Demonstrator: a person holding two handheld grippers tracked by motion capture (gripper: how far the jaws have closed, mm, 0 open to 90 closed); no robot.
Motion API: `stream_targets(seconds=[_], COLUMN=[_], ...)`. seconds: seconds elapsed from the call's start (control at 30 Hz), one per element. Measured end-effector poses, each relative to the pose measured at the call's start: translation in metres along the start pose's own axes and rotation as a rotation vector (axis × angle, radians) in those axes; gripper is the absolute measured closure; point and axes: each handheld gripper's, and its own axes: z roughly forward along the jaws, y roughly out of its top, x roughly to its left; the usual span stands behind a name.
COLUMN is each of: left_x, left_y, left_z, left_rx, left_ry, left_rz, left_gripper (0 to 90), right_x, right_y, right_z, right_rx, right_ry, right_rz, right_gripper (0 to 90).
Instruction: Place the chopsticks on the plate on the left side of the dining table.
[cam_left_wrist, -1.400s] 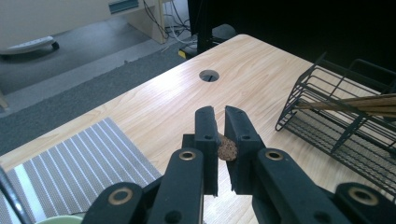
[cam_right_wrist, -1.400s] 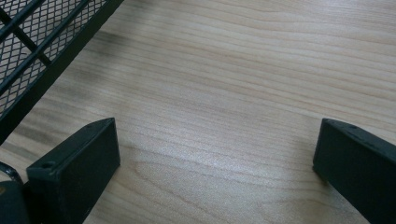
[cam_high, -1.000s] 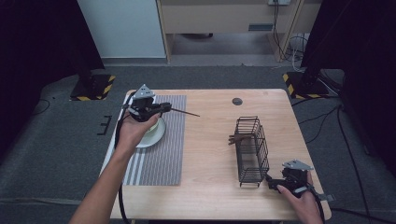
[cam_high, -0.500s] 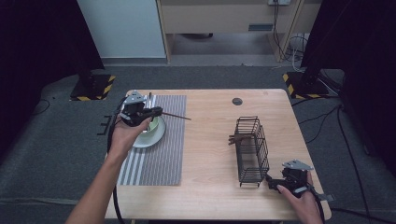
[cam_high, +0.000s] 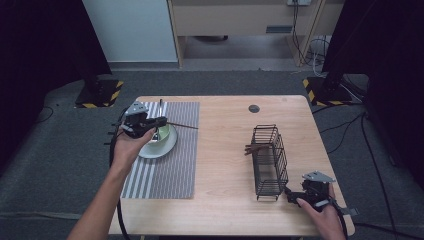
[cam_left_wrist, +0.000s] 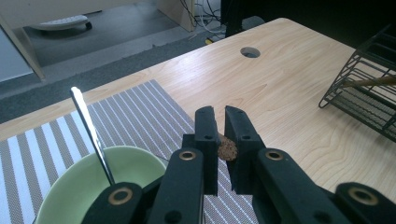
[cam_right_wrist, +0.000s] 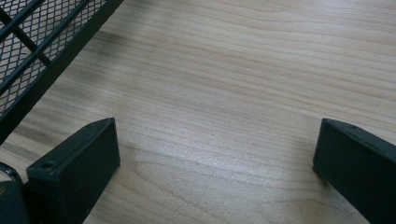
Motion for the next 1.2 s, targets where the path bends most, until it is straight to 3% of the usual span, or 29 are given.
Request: stream_targets(seconds=[0.6,1.2], left_x=[0.013,0.014], left_y=[-0.009,-0.027], left_z=[-0.009,-0.012], left_rx=[-0.022,0.01], left_ry=[0.034,0.056], left_rz=[-0.028,-0.033], left_gripper=[83.6,83.5], right_x=[0.0,0.0], right_y=[0.0,0.0], right_z=[0.0,0.0], right_rx=[0.0,0.0], right_ry=[-0.001,0.0], right_rz=[0.0,0.0], right_gripper=[0.6,0.6])
